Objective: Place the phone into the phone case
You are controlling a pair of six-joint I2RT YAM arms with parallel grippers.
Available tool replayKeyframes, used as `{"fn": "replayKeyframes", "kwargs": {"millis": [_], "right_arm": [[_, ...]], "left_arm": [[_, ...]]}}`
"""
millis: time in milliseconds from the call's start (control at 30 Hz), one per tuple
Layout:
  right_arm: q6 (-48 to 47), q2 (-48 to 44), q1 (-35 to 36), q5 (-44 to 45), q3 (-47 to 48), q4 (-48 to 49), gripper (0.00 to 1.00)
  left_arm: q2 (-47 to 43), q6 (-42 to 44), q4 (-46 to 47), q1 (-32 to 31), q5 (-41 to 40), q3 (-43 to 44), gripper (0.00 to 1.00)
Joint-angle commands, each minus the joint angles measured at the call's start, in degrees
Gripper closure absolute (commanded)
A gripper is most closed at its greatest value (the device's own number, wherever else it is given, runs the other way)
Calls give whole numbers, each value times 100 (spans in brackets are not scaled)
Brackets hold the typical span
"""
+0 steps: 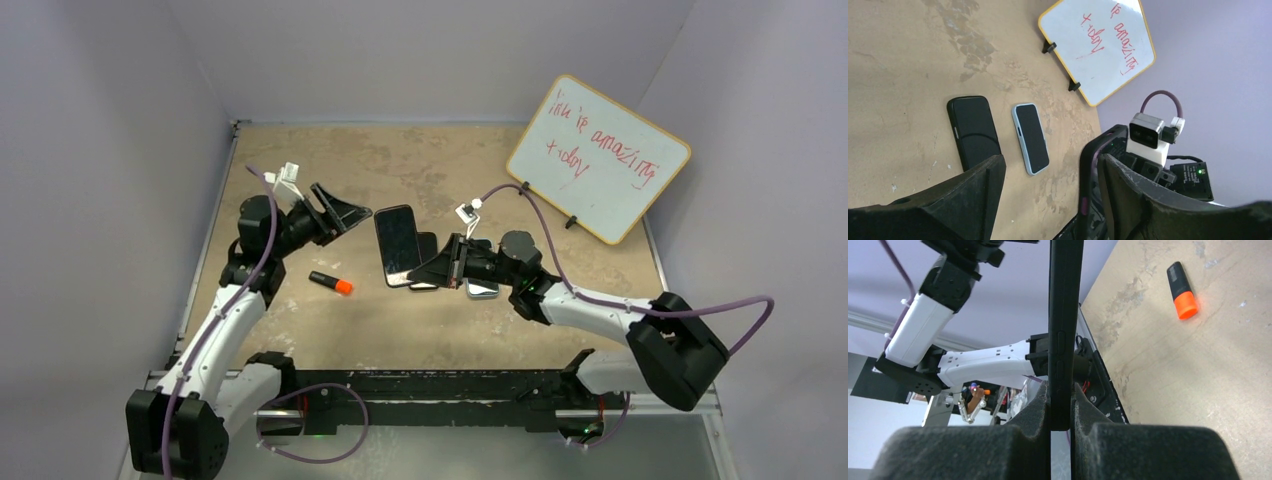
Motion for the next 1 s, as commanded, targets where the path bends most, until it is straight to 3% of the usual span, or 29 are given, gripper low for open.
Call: {"fn": "replayKeyframes", "kwargs": {"millis": [0, 67, 333, 533, 800, 933, 967], "right_arm": [[135, 31, 23, -106, 233, 555, 100], [177, 42, 16, -84, 217, 559, 100], [275, 136, 23, -178, 239, 791, 100], [416, 280, 24, -251, 318, 905, 100], [443, 585, 65, -179, 443, 988, 100], [611, 880, 86, -239, 548, 1240, 100], [638, 934, 86, -240, 580, 1257, 100]], "left_arm": [[-177, 26, -583, 38, -497, 388, 31], [-259, 41, -898, 38, -705, 492, 31], [-165, -182, 667, 38, 256, 82, 34], [405, -423, 1422, 38, 971, -59, 40], [862, -136, 1204, 17, 1141, 131, 77], [1145, 181, 754, -145, 1288, 355, 83], [1206, 320, 563, -203, 1287, 466, 89]]}}
